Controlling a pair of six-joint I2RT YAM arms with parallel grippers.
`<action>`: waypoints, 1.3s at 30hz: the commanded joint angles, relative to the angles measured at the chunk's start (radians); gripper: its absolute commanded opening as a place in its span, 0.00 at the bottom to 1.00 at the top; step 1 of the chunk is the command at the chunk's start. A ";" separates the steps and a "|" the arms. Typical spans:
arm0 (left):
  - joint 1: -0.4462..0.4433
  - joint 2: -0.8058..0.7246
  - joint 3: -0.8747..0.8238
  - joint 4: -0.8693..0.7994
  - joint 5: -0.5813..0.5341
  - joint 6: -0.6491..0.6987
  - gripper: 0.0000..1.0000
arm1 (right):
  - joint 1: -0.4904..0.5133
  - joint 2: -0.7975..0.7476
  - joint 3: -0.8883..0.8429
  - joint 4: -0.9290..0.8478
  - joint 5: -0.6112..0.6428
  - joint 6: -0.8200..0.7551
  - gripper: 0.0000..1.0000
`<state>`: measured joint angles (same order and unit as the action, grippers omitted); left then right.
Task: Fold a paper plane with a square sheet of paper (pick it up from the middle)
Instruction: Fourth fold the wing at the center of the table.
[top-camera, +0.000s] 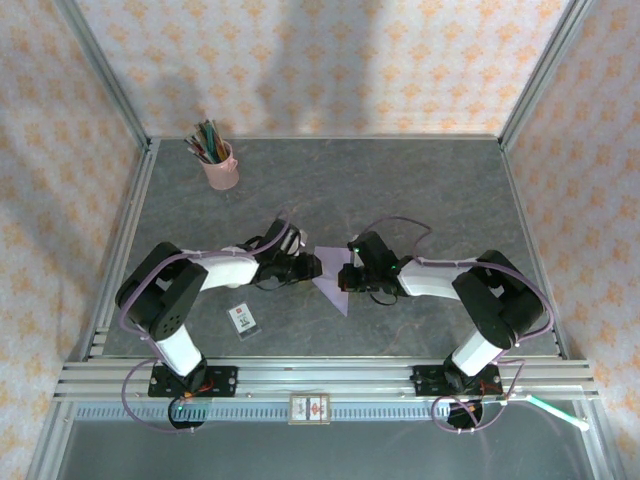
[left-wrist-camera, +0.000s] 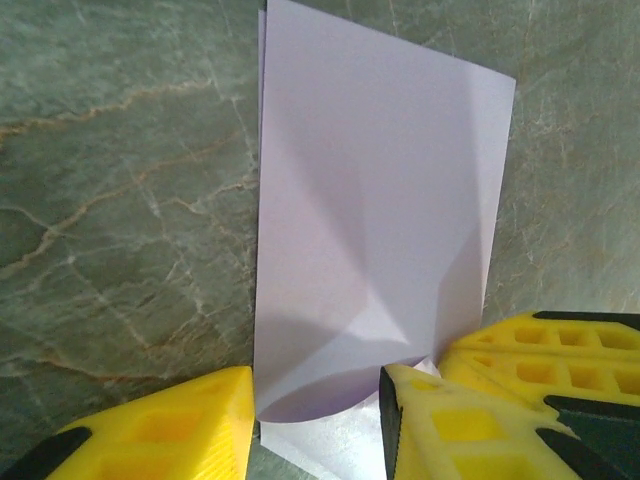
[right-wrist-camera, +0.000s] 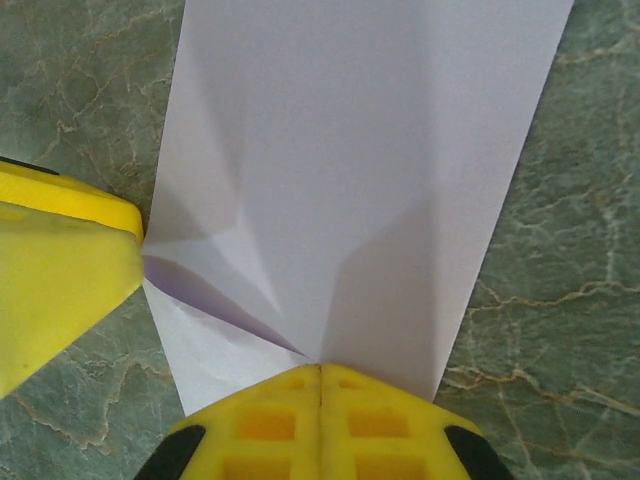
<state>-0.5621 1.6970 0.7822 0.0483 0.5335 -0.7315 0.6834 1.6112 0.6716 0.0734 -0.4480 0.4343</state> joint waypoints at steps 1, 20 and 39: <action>-0.007 0.029 0.028 -0.019 -0.002 0.007 0.38 | -0.005 0.017 -0.040 -0.043 0.042 -0.001 0.00; -0.015 -0.012 0.022 -0.050 -0.025 -0.021 0.40 | -0.007 0.029 -0.050 -0.029 0.034 0.001 0.00; -0.011 -0.067 0.036 -0.111 -0.094 -0.026 0.42 | -0.007 0.026 -0.052 -0.028 0.031 -0.004 0.00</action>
<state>-0.5697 1.6760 0.8036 0.0040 0.5278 -0.7761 0.6834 1.6089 0.6540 0.1078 -0.4500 0.4343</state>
